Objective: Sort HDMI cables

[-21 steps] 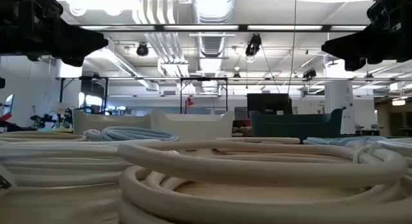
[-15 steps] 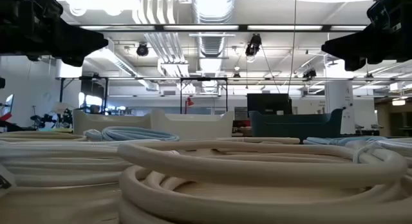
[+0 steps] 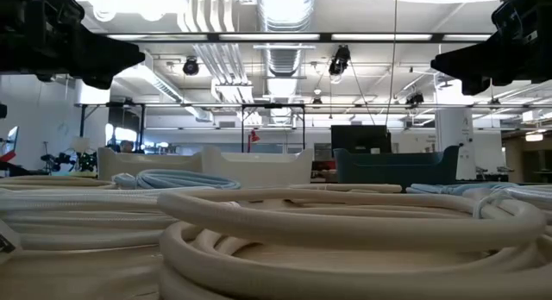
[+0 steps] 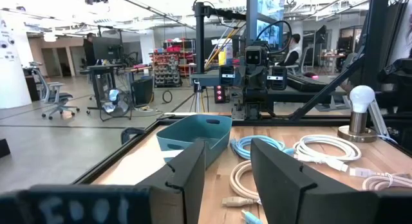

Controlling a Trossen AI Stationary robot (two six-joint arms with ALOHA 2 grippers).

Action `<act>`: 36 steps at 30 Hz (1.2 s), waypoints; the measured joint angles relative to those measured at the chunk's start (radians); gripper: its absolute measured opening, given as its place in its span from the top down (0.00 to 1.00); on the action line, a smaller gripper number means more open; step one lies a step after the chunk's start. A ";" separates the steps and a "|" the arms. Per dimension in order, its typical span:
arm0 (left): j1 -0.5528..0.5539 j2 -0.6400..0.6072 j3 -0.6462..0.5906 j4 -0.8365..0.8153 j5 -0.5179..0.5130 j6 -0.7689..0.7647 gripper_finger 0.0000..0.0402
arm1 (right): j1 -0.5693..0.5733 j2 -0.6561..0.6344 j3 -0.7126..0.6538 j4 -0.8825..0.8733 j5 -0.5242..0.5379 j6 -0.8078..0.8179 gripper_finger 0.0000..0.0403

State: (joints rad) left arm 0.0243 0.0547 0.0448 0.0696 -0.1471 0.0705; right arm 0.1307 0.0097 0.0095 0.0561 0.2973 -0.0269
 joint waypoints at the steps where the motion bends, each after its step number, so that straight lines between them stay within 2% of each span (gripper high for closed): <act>1: 0.000 0.000 0.000 0.000 0.000 0.000 0.66 | 0.000 0.000 0.000 0.000 0.000 0.000 0.83; 21: 0.000 0.000 0.000 0.000 0.000 0.000 0.66 | 0.000 0.000 0.000 0.000 0.000 0.000 0.78; 36: 0.000 0.000 0.000 0.000 0.000 0.000 0.66 | 0.000 0.000 0.000 0.000 0.000 0.000 0.83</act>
State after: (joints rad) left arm 0.0246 0.0547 0.0448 0.0698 -0.1471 0.0706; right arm 0.1305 0.0097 0.0093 0.0561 0.2972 -0.0269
